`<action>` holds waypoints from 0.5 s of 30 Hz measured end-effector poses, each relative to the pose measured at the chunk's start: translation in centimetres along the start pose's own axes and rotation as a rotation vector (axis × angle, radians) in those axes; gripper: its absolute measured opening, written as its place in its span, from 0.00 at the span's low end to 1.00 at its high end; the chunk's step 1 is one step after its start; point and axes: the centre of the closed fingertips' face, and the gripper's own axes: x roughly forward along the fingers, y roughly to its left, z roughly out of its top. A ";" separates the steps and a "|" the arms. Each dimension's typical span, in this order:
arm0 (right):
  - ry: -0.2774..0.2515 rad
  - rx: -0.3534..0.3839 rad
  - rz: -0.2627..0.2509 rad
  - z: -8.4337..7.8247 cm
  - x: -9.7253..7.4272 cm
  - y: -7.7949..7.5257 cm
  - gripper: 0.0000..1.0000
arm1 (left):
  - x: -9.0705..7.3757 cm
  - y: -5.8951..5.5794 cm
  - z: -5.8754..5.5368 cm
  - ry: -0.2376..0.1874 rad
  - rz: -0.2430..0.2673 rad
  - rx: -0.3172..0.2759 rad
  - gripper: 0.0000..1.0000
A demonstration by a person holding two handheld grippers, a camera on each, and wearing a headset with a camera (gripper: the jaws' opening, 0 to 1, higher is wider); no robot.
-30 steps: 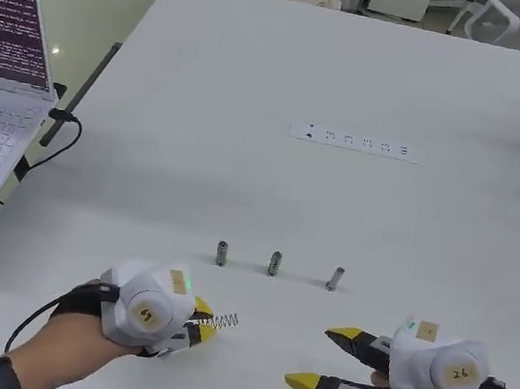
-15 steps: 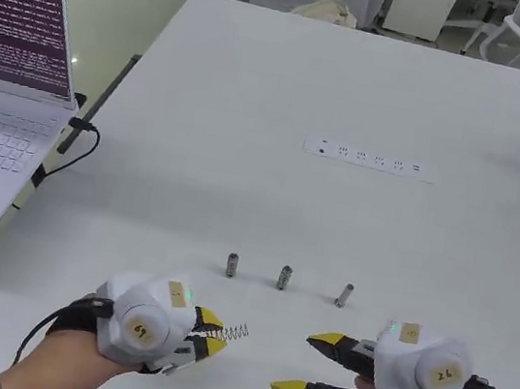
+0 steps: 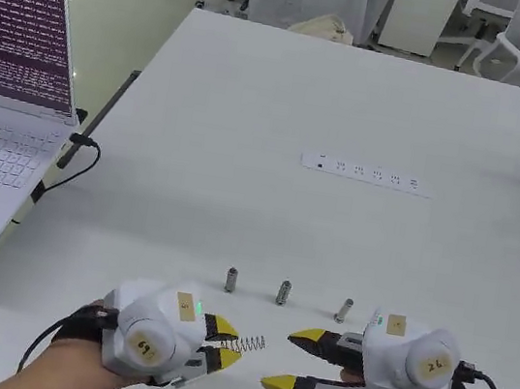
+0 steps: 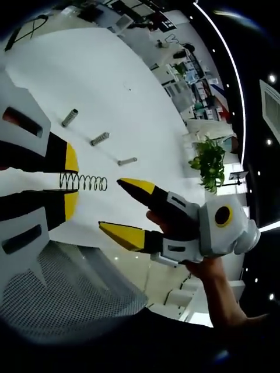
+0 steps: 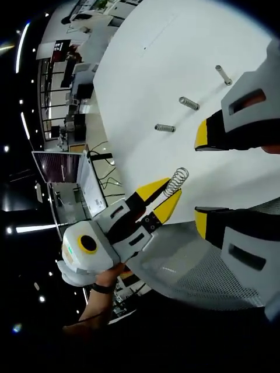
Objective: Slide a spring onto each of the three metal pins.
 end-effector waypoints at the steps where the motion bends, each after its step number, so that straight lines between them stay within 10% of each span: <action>1: 0.000 -0.005 0.008 0.1 0.0 0.1 0.35 | 0.0 -0.1 0.2 0.000 -0.004 0.009 0.02; 15: 0.002 -0.069 0.137 0.5 0.3 1.5 0.20 | -0.1 -1.8 1.5 -0.024 -0.081 0.082 0.02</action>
